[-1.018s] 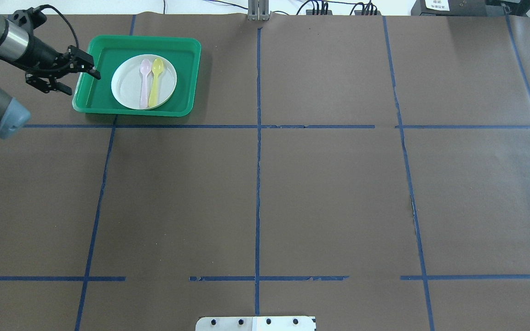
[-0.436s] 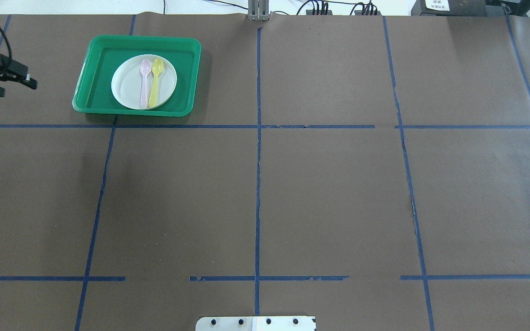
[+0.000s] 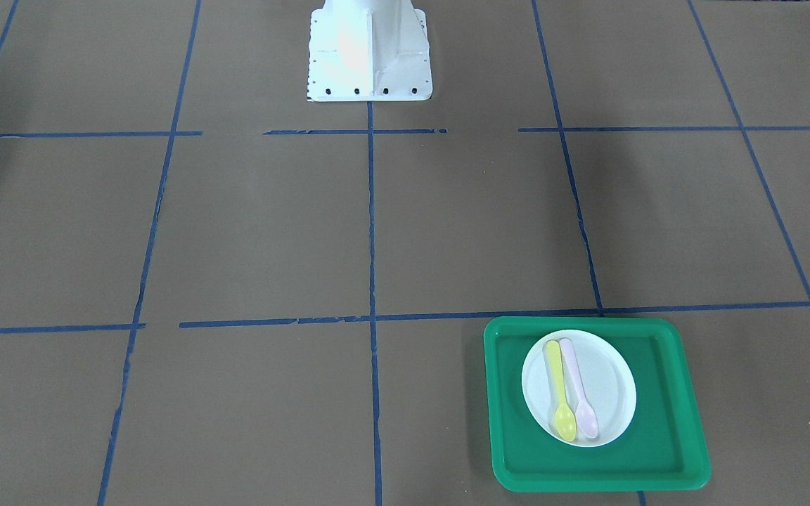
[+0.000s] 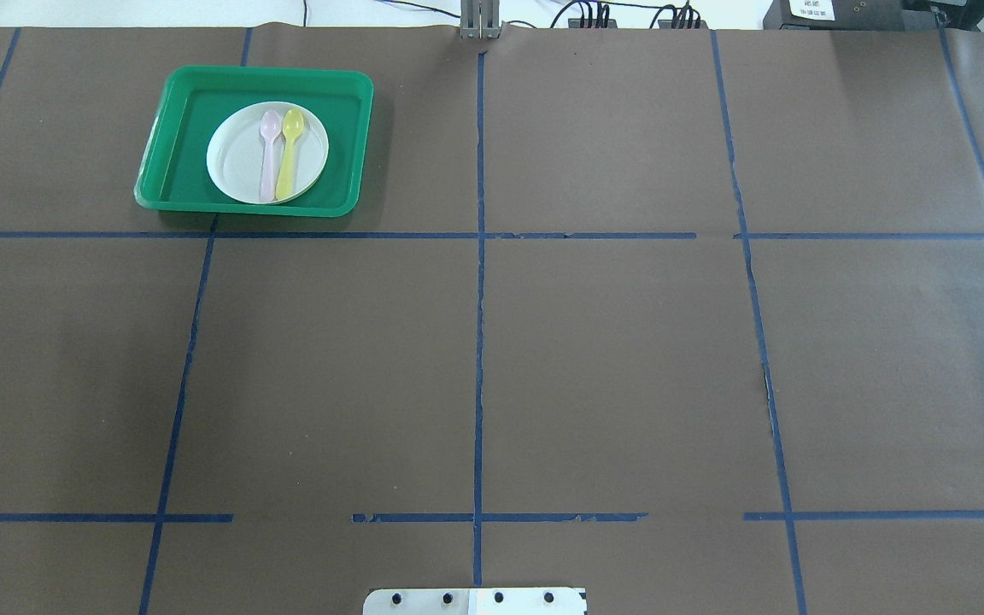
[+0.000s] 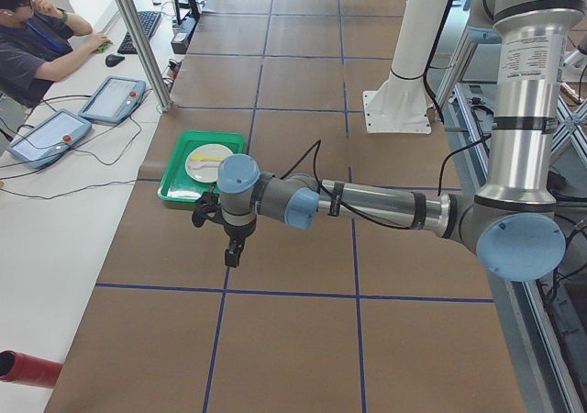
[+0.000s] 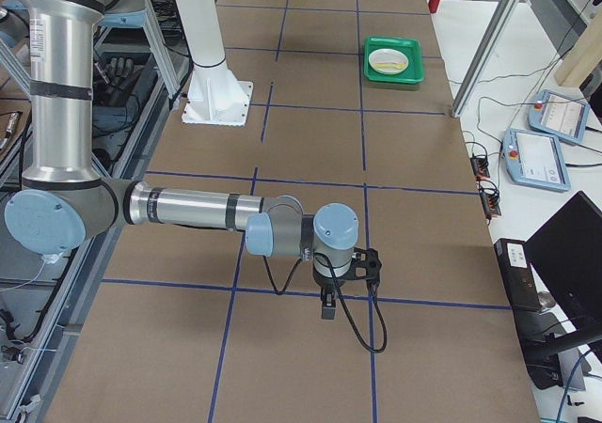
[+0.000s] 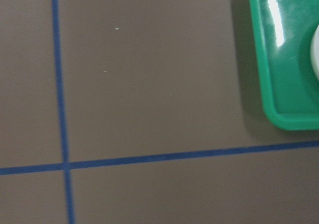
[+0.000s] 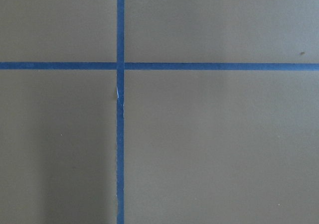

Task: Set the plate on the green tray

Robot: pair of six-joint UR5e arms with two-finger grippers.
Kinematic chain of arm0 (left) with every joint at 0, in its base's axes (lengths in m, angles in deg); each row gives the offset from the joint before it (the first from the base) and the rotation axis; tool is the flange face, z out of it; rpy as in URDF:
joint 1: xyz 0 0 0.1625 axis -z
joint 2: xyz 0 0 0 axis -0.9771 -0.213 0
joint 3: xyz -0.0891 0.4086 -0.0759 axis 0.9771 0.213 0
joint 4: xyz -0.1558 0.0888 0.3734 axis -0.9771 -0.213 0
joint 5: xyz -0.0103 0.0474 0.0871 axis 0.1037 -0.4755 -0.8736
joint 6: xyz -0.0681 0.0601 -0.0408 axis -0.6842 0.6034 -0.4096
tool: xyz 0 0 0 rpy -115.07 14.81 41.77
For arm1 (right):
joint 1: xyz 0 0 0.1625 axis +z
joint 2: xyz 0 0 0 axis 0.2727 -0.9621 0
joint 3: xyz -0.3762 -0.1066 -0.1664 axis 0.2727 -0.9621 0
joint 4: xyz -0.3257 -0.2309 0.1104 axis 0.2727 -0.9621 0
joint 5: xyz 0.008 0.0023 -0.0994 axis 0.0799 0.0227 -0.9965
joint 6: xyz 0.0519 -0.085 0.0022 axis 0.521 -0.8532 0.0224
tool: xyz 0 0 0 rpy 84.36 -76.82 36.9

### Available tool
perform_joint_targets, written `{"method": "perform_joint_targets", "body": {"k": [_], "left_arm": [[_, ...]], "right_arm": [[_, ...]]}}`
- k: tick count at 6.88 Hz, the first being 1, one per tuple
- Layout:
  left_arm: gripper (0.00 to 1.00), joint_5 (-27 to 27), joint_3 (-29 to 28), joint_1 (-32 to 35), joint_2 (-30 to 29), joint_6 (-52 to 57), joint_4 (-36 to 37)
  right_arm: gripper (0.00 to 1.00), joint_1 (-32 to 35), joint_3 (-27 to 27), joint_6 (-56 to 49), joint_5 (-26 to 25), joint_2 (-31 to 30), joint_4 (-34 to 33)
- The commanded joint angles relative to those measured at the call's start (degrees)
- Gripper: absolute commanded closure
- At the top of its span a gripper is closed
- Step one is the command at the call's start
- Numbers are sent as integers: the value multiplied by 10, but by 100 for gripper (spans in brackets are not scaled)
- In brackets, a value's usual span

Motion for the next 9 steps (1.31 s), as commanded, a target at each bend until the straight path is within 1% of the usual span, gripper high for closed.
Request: {"method": "perform_joint_targets", "body": {"k": [1,2,3,4,5,6,9], "left_arm": [[0,-1,-1,13,31,30,5],[0,-6,4,15,38,32,0],[0,-14,-2,14,28,33,-3],[0,-34,5,14,25,33,-4],[0,-39,5,13,24,33,-6],[0,-39,5,14,25,33,-17],[0,-39,5,14,25,32,-17]], "right_arm": [[0,0,0,0,0,0,1],[0,0,0,0,0,-1,0],[0,0,0,0,0,0,0],[0,0,0,0,0,0,1],[0,0,0,0,0,0,0],[0,0,0,0,0,0,0],[0,0,0,0,0,0,1]]}}
